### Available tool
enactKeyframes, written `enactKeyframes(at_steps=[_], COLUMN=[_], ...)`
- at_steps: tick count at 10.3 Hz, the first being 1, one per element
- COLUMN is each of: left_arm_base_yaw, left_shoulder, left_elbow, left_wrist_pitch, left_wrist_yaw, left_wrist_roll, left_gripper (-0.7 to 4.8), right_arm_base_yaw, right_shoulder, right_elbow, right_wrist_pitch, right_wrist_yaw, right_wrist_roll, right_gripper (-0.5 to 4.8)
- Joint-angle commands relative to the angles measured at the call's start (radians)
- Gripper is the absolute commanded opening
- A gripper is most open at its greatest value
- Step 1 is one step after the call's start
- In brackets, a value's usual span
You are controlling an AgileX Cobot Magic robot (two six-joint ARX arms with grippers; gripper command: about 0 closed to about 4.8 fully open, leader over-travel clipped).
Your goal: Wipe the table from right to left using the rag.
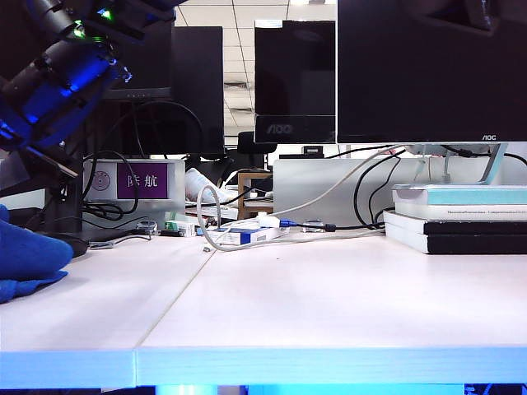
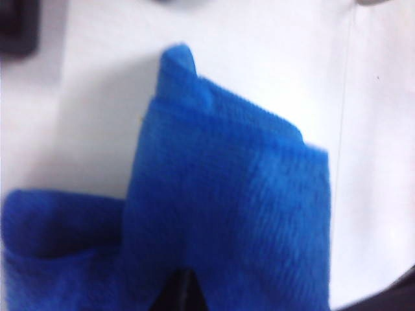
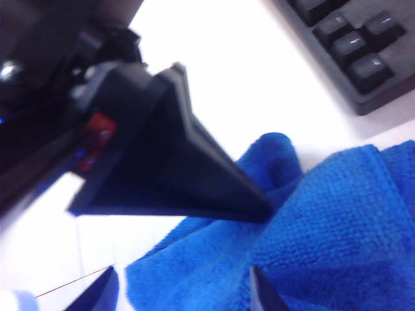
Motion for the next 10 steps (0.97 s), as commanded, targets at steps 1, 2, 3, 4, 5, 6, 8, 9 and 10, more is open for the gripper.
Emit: enactKeyframes(at_steps=[1, 2, 3, 4, 5, 6, 8, 9, 10], left_arm_base_yaw=[-0.019, -0.035, -0.047, -0.069, -0.08, -0.087, -0.087, -0.087, -0.087], left_shoulder=[0.0, 0.0, 0.0, 0.0, 0.0, 0.001, 0.017, 0.043, 0.075], left_elbow=[0.0, 0.0, 0.0, 0.0, 0.0, 0.0, 0.0, 0.0, 0.0], left_wrist_pitch=[0.018, 0.02, 0.024, 0.039, 0.047, 0.057, 0.075, 0.08, 0.077], left_wrist_yaw=[-0.053, -0.076, -0.076, -0.101, -0.111, -0.114, -0.119, -0.129, -0.129], left_wrist_roll=[0.008, 0.009, 0.016, 0.015, 0.015, 0.014, 0.002, -0.002, -0.005], left_gripper=[-0.06, -0.06, -0.06, -0.06, -0.06, -0.06, -0.06, -0.06, -0.06], right_arm_base_yaw=[0.002, 0.002, 0.002, 0.002, 0.002, 0.002, 0.002, 0.002, 0.002], right_shoulder=[-0.005, -0.005, -0.005, -0.005, -0.005, -0.005, -0.005, -0.005, -0.005], right_elbow=[0.006, 0.006, 0.006, 0.006, 0.006, 0.006, 0.006, 0.006, 0.006], right_wrist_pitch=[0.003, -0.003, -0.011, -0.02, -0.021, -0.021, -0.024, -0.03, -0.038], right_wrist_yaw=[-0.066, -0.069, -0.068, -0.069, -0.069, -0.069, -0.069, -0.072, -0.08], right_wrist_roll=[-0.004, -0.004, -0.005, -0.008, -0.008, -0.008, -0.01, -0.02, -0.031], right_gripper=[2.6, 2.6, 2.6, 2.6, 2.6, 2.6, 2.6, 2.6, 2.6])
